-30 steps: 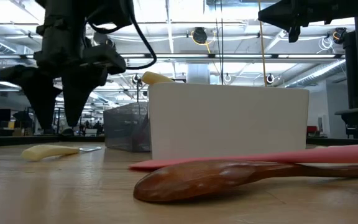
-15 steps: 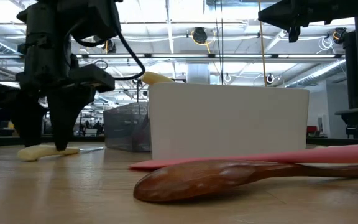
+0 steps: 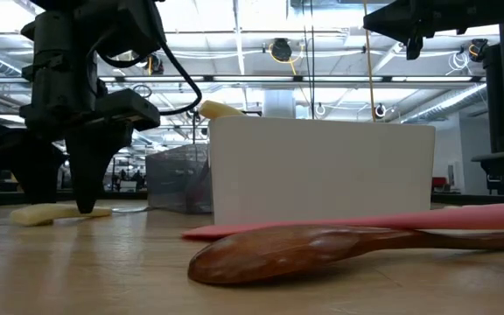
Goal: Pick & Place Kitchen Items
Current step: Put the yellow table knife into the bottom white bin
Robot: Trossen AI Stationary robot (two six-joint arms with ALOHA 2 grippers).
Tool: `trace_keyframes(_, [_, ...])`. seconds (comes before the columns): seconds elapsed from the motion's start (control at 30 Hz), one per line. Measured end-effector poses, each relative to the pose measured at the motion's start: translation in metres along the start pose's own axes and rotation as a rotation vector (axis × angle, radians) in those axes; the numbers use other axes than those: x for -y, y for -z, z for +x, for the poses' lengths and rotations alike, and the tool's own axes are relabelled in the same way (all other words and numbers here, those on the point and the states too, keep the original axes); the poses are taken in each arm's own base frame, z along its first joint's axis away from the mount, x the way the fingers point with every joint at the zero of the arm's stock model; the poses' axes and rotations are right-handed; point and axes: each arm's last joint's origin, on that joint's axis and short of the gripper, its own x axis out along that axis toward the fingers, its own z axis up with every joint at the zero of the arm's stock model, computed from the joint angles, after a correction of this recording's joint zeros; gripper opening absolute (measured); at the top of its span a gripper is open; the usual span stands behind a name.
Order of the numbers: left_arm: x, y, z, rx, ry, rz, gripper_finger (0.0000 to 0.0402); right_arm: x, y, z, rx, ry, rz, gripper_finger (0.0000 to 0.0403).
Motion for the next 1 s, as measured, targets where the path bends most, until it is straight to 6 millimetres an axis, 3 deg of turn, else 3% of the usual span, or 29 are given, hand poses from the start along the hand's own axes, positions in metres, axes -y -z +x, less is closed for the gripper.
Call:
trace_keyframes(0.3, [0.001, 0.012, 0.002, -0.050, 0.010, -0.020, 0.0202, 0.000, 0.000, 0.000, 0.000, 0.000, 0.000, 0.0047])
trace_keyframes(0.7, [-0.001, 0.012, 0.002, 0.042, -0.007, -0.007, 0.0058, 0.000, 0.000, 0.000, 0.000, 0.000, 0.000, 0.0047])
trace_keyframes(1.0, [-0.003, 0.016, 0.003, 0.011, -0.024, -0.075, 0.0056, 0.000, 0.000, 0.000, 0.000, 0.000, 0.000, 0.0047])
